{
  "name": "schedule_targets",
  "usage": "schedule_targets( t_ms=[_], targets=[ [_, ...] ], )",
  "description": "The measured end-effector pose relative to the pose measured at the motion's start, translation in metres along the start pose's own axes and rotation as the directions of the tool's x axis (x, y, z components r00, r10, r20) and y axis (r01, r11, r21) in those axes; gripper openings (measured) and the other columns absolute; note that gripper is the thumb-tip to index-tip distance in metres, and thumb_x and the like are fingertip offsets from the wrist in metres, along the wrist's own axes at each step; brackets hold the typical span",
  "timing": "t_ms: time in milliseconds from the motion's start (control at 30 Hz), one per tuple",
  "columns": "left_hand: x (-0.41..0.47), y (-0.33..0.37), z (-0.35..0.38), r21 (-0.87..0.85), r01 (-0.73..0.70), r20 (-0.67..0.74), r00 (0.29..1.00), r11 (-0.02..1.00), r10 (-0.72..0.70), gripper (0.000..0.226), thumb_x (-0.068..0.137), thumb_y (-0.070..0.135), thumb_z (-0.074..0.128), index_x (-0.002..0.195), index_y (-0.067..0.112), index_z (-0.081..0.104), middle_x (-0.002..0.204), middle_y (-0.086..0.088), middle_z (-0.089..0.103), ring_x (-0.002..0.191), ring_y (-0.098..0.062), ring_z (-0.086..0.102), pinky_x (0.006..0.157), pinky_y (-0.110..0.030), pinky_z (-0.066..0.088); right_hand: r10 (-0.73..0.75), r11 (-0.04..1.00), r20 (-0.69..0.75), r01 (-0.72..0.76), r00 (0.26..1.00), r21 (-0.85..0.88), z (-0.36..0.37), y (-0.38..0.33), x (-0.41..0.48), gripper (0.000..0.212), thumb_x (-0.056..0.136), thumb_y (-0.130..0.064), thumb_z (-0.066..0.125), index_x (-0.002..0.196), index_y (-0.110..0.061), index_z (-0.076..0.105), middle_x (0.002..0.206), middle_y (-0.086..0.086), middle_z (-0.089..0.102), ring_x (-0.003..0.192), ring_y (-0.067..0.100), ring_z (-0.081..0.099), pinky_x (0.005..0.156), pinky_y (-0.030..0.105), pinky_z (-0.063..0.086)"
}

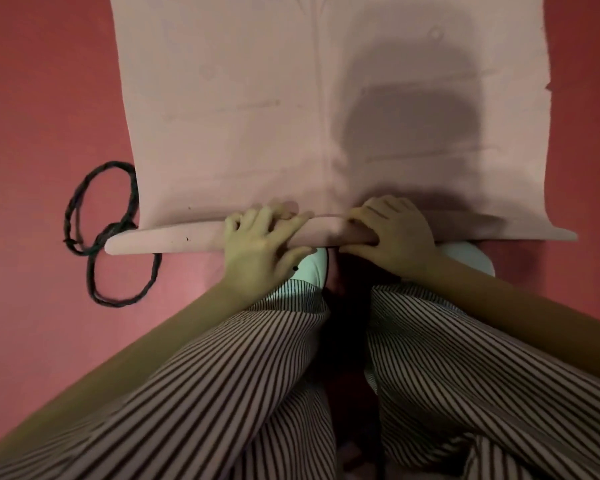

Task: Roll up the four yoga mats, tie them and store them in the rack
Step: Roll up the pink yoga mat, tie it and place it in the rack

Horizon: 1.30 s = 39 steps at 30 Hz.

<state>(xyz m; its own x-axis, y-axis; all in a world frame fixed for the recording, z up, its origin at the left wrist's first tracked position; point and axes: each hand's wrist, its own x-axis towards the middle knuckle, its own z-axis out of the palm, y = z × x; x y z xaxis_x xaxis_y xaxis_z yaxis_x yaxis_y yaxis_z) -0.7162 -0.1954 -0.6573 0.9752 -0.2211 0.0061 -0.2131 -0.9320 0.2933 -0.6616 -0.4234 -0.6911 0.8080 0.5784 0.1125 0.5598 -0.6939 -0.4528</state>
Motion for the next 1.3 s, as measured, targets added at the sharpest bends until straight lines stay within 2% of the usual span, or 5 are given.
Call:
schedule_targets(
  t_ms=[367, 533, 767, 1000, 1300],
  targets=[
    [-0.011, 0.002, 0.008, -0.185, -0.003, -0.05, 0.999, 0.983, -0.006, 0.044, 0.089, 0.059, 0.045, 0.107, 0.03, 0.072, 0.081, 0.007, 0.062, 0.08, -0.013, 0.046, 0.075, -0.031, 0.028, 0.119, 0.984, -0.104, -0.103, 0.987, 0.144, 0.005, -0.016, -0.014, 0.036, 0.063, -0.05, 0.064, 0.065, -0.015, 0.067, 0.074, 0.0, 0.063, 0.083, 0.013, 0.047, 0.075, 0.03, 0.03],
    [-0.008, 0.004, 0.01, -0.16, 0.034, -0.015, 0.999, 0.987, -0.036, 0.03, 0.087, 0.058, 0.044, 0.105, 0.039, 0.058, 0.102, 0.013, 0.052, 0.091, -0.014, 0.045, 0.077, -0.034, 0.026, 0.161, 0.958, 0.05, -0.168, 0.986, 0.235, 0.003, -0.013, -0.01, 0.035, 0.061, -0.052, 0.063, 0.064, -0.018, 0.069, 0.072, -0.003, 0.059, 0.08, 0.01, 0.044, 0.074, 0.026, 0.026],
    [-0.001, 0.012, 0.007, -0.064, 0.037, 0.033, 0.999, 0.997, -0.035, 0.039, 0.089, 0.044, 0.042, 0.093, 0.018, 0.071, 0.084, -0.004, 0.062, 0.087, -0.021, 0.035, 0.076, -0.035, 0.022, 0.14, 0.933, 0.222, -0.203, 0.965, 0.297, -0.006, -0.007, 0.002, 0.041, 0.076, -0.048, 0.059, 0.08, -0.011, 0.075, 0.078, 0.002, 0.065, 0.073, 0.019, 0.056, 0.069, 0.027, 0.033],
    [0.02, 0.001, 0.003, -0.153, -0.022, 0.147, 0.988, 0.988, 0.045, 0.021, 0.093, 0.036, 0.039, 0.095, 0.022, 0.055, 0.079, -0.002, 0.058, 0.077, -0.022, 0.049, 0.068, -0.033, 0.03, 0.282, 0.773, 0.459, -0.483, 0.842, 0.411, -0.003, 0.0, 0.015, 0.028, 0.084, -0.031, 0.069, 0.102, -0.009, 0.068, 0.089, 0.001, 0.065, 0.088, 0.022, 0.062, 0.082, 0.036, 0.046],
    [0.034, 0.009, -0.005, -0.166, 0.247, 0.333, 0.925, 0.955, -0.182, 0.044, 0.084, 0.047, 0.033, 0.114, 0.027, 0.057, 0.101, 0.007, 0.065, 0.1, -0.02, 0.057, 0.069, -0.025, 0.029, 0.445, 0.693, 0.494, -0.637, 0.747, 0.338, 0.006, 0.006, 0.03, 0.016, 0.075, -0.023, 0.077, 0.068, -0.019, 0.063, 0.07, -0.002, 0.06, 0.074, 0.017, 0.059, 0.074, 0.031, 0.046]
  ],
)
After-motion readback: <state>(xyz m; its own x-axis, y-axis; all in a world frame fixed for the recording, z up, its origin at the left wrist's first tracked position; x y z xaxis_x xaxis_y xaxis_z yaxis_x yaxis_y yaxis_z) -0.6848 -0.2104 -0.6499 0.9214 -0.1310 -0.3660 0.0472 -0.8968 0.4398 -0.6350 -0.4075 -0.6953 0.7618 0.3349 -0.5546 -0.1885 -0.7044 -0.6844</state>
